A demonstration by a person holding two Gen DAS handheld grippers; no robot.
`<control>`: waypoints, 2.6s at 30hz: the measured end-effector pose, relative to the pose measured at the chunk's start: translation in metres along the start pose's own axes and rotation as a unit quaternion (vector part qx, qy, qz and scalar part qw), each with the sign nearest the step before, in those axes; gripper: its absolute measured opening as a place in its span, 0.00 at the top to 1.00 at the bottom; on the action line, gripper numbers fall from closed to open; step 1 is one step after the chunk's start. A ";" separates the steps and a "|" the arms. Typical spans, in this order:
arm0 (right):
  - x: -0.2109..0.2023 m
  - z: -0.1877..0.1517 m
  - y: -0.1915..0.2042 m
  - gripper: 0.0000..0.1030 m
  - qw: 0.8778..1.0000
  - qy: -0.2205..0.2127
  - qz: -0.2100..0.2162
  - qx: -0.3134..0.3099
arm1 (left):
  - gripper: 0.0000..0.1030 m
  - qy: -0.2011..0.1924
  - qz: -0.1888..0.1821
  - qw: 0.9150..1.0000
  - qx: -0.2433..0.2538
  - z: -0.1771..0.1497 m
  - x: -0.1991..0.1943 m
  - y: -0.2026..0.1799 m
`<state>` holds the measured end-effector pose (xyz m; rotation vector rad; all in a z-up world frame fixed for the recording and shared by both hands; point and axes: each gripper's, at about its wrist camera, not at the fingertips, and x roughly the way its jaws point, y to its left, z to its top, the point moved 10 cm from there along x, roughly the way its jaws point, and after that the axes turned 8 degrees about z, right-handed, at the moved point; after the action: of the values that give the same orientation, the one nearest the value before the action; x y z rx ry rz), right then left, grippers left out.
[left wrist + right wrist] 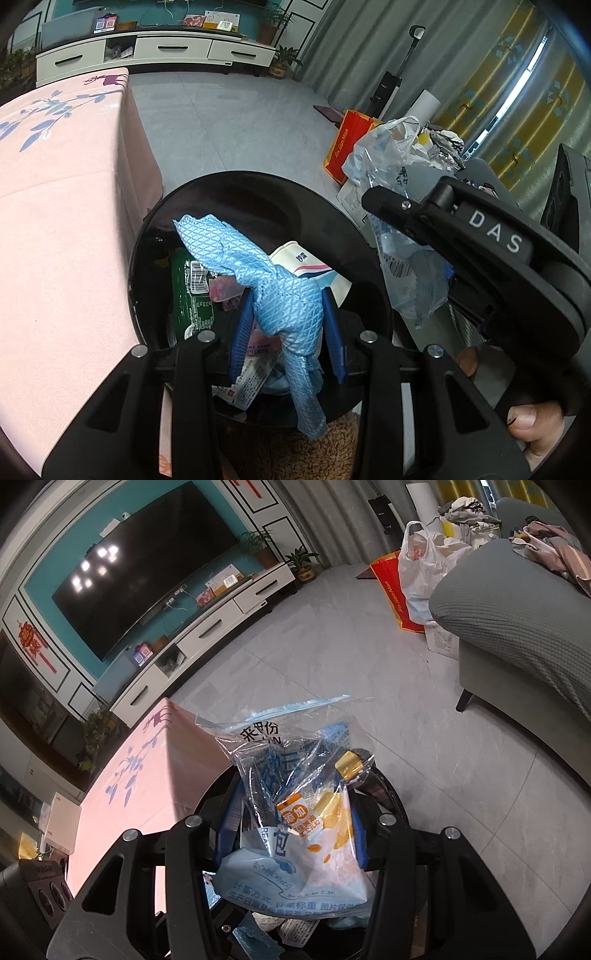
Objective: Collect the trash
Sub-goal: 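Hold the blue cloth and clear snack bag above the bin opening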
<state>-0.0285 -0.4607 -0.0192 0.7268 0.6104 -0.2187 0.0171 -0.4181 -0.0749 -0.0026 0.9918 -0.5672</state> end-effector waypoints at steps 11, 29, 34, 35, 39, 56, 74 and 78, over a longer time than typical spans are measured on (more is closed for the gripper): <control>0.002 -0.002 0.003 0.51 1.000 0.006 -0.005 -0.008 | 0.64 0.010 -0.003 1.000 0.002 -0.004 0.003 -0.003; 0.005 -0.003 0.002 0.51 1.000 0.010 -0.006 -0.012 | 0.64 0.018 -0.006 1.000 -0.001 -0.007 0.007 -0.005; 0.006 -0.004 0.001 0.51 1.000 0.011 -0.006 -0.015 | 0.64 0.016 -0.006 1.000 -0.002 -0.005 0.005 -0.004; 0.006 -0.004 0.002 0.51 1.000 0.011 -0.007 -0.015 | 0.64 0.016 -0.005 1.000 -0.002 -0.005 0.006 -0.004; 0.006 -0.006 0.002 0.51 1.000 0.012 -0.008 -0.017 | 0.64 0.018 -0.005 1.000 -0.001 -0.005 0.007 -0.004; 0.012 -0.011 0.000 0.51 0.999 0.023 -0.017 -0.020 | 0.64 0.032 -0.009 0.999 -0.002 -0.009 0.014 -0.004; 0.013 -0.008 -0.001 0.51 0.999 0.032 -0.018 -0.027 | 0.64 0.038 -0.010 0.999 -0.007 -0.010 0.019 -0.003; 0.015 -0.009 -0.001 0.51 0.999 0.034 -0.018 -0.028 | 0.64 0.039 -0.010 0.999 -0.008 -0.011 0.020 -0.003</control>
<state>-0.0213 -0.4549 -0.0337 0.6705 0.6916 -0.2107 0.0154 -0.4271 -0.0959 -0.0039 1.0720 -0.5811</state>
